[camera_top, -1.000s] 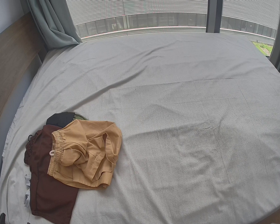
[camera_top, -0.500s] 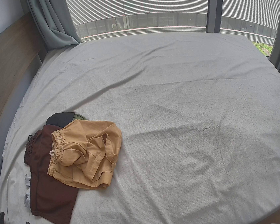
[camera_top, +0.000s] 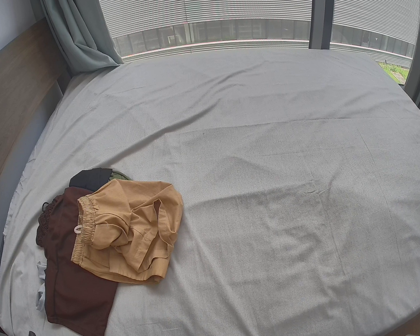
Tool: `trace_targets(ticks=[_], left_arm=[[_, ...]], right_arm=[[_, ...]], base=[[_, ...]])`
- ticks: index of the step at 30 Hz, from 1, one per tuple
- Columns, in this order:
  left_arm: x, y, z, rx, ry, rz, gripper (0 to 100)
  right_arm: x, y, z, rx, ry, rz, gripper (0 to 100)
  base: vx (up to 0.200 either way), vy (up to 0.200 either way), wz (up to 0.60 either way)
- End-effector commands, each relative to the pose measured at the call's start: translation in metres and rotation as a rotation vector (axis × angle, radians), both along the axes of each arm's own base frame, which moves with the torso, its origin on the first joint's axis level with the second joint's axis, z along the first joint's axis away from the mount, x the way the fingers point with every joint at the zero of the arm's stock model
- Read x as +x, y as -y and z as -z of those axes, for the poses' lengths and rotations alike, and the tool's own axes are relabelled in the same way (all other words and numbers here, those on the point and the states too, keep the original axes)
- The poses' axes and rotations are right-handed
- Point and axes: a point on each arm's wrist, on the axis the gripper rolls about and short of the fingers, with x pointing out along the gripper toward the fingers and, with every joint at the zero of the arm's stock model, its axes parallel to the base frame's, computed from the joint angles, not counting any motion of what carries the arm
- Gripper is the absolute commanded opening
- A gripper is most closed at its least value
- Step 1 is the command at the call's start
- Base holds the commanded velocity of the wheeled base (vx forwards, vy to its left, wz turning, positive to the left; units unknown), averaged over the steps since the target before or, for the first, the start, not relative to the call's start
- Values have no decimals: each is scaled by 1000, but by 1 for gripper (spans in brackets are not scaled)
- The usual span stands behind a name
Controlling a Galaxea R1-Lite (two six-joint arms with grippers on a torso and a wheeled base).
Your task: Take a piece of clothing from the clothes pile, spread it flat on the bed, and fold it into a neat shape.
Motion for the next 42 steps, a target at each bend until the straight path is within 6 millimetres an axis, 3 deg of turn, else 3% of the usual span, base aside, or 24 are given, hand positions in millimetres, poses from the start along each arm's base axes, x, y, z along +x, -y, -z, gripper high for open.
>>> trace_targets(ticks=[1, 11, 23, 42], left_arm=[[-1, 0, -3, -1, 14, 5, 100], [10, 1, -36, -16, -45, 113, 100], [50, 4, -70, -156, -165, 203, 100], [114, 9, -79, -263, -270, 249, 100]], right_arm=[[0, 0, 5, -1, -1, -1, 100], [0, 0, 5, -1, -1, -1, 100], [0, 0, 5, -3, -1, -1, 100], [0, 0, 5, -4, -1, -1, 100]], base=[[0, 0, 0], [0, 0, 0], [0, 0, 0], [0, 0, 0]])
